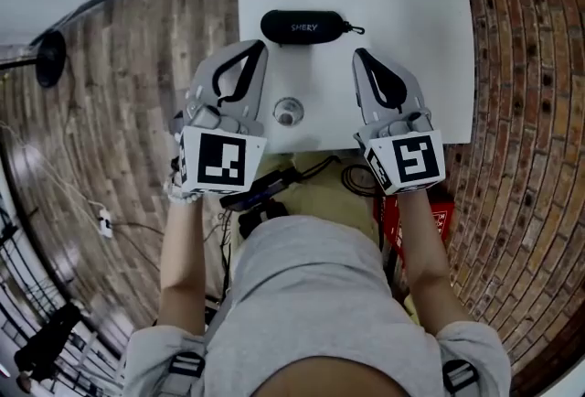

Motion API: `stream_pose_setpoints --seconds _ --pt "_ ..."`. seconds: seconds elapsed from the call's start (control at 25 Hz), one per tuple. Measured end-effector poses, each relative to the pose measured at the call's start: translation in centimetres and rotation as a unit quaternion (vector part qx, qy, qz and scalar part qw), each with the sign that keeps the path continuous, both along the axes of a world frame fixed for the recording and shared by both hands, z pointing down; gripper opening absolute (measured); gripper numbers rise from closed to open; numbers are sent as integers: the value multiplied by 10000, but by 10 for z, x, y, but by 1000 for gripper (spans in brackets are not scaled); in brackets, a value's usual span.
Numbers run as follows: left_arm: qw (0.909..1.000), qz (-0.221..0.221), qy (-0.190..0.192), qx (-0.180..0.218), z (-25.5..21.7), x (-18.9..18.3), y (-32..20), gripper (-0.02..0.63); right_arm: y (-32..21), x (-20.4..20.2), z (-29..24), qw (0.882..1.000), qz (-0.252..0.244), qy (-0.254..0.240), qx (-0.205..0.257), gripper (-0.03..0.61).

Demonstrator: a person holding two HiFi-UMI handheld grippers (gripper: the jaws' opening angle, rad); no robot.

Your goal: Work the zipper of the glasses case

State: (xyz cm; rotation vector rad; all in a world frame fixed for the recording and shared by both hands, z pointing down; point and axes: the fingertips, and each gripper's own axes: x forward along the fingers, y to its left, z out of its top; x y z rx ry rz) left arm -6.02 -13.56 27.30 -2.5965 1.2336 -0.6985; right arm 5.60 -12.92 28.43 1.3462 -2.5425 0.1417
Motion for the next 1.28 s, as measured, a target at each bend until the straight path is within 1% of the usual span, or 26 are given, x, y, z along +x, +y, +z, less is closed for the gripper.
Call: stream_pose_setpoints --seconds 0.2,0.28,0.48,0.84,1.12,1.28 --pt "9989 -100 457 -9 -25 -5 18 14 17 6 -20 9998 18 79 173 2" --pt "9982 -147 586 33 -35 -8 24 14 23 6 -26 9997 7 110 218 2" --pt "9978 -198 615 170 -50 -15 36 14 33 7 -35 9995 -10 138 282 2" --pt "9954 -396 868 60 -44 -26 50 14 39 1 -42 9992 -85 157 349 1" --pt "9950 -339 926 152 -48 -22 49 14 40 -6 -49 9986 -177 176 463 0" --pt "9951 -316 925 125 -46 -21 50 14 41 -6 -50 9986 -161 169 482 0"
